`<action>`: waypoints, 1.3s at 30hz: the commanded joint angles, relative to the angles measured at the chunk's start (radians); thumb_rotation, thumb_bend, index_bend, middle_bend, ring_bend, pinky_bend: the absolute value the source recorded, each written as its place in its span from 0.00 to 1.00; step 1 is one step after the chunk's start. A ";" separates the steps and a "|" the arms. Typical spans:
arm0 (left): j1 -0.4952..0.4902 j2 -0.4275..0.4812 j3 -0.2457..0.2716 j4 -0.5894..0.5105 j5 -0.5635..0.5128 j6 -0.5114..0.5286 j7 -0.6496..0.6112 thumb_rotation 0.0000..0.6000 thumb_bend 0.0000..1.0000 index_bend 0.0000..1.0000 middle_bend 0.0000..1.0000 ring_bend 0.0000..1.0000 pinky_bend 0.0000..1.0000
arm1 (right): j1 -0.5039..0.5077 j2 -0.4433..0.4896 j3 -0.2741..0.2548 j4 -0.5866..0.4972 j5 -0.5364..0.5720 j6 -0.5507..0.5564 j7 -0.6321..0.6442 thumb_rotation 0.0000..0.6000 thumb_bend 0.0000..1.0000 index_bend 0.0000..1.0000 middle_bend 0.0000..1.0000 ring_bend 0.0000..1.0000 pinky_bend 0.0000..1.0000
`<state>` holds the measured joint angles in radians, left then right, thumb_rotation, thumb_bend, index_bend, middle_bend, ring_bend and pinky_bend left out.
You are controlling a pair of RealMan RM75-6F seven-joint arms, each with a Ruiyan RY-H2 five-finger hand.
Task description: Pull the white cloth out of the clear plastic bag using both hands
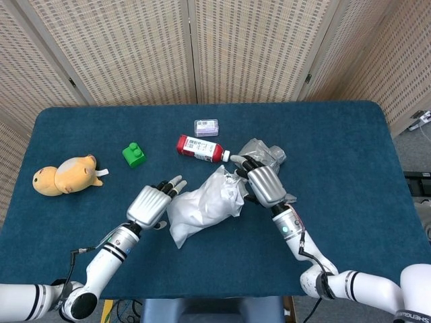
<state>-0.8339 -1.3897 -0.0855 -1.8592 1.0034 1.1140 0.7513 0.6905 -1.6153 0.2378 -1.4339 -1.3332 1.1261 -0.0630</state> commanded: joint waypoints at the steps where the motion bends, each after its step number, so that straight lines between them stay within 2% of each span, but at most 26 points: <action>1: 0.017 -0.015 0.012 0.026 0.085 0.021 -0.047 1.00 0.02 0.07 0.07 0.23 0.50 | -0.006 0.003 -0.002 0.004 0.007 0.000 0.000 1.00 0.66 0.70 0.20 0.14 0.37; 6: 0.049 -0.037 0.046 0.082 0.248 0.059 -0.131 1.00 0.02 0.19 0.24 0.36 0.56 | -0.017 0.006 -0.006 0.015 0.021 0.000 0.004 1.00 0.66 0.70 0.20 0.14 0.37; 10: 0.069 -0.048 0.061 0.100 0.321 0.082 -0.165 1.00 0.02 0.26 0.42 0.45 0.63 | -0.026 0.007 -0.007 0.027 0.030 0.000 0.010 1.00 0.66 0.70 0.19 0.14 0.37; 16: 0.087 -0.060 0.079 0.118 0.393 0.082 -0.196 1.00 0.02 0.35 0.56 0.54 0.69 | -0.039 0.004 -0.010 0.050 0.055 -0.010 0.021 1.00 0.66 0.70 0.19 0.14 0.37; 23: 0.097 -0.065 0.094 0.121 0.459 0.068 -0.211 1.00 0.02 0.41 0.61 0.57 0.71 | -0.062 0.001 -0.023 0.075 0.073 -0.018 0.040 1.00 0.66 0.70 0.20 0.14 0.37; 28: 0.101 -0.083 0.096 0.144 0.526 0.077 -0.250 1.00 0.02 0.44 0.69 0.62 0.75 | -0.069 -0.002 -0.023 0.083 0.071 -0.016 0.053 1.00 0.66 0.70 0.20 0.14 0.37; 33: 0.099 -0.122 0.089 0.191 0.580 0.082 -0.288 1.00 0.02 0.46 0.76 0.66 0.78 | -0.071 -0.007 -0.019 0.090 0.071 -0.021 0.064 1.00 0.66 0.70 0.20 0.14 0.37; 39: 0.092 -0.171 0.073 0.237 0.603 0.069 -0.315 1.00 0.02 0.49 0.78 0.67 0.78 | -0.073 -0.013 -0.020 0.102 0.073 -0.029 0.073 1.00 0.66 0.70 0.19 0.14 0.37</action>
<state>-0.7394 -1.5551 -0.0089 -1.6266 1.6038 1.1868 0.4404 0.6181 -1.6275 0.2183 -1.3323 -1.2604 1.0974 0.0095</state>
